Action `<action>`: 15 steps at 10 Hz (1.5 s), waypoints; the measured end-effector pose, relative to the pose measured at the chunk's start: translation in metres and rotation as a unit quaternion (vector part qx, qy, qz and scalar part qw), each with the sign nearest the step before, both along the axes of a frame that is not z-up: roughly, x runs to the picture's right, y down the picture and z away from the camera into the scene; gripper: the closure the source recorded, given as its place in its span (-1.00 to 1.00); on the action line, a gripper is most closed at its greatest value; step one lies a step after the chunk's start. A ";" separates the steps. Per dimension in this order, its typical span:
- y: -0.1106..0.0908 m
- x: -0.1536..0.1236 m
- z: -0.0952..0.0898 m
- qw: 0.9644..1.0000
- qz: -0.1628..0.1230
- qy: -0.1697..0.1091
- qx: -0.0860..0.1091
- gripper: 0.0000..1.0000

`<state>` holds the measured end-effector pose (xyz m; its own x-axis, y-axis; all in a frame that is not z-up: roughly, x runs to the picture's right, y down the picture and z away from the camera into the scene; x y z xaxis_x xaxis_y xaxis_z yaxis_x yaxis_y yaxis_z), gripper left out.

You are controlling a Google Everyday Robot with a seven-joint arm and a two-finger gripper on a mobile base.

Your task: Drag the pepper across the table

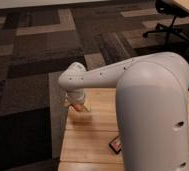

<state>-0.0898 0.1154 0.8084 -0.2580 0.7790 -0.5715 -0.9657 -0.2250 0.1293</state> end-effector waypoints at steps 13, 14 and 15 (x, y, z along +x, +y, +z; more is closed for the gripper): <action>-0.044 -0.075 0.038 0.987 -0.120 -0.108 0.020 -0.47; -0.052 -0.079 0.035 0.984 -0.131 -0.114 0.027 -0.47; -0.053 -0.080 0.035 0.984 -0.133 -0.117 0.027 -0.47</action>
<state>-0.1699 0.0626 0.8429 0.0935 0.8324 -0.5462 -0.9932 0.0401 -0.1090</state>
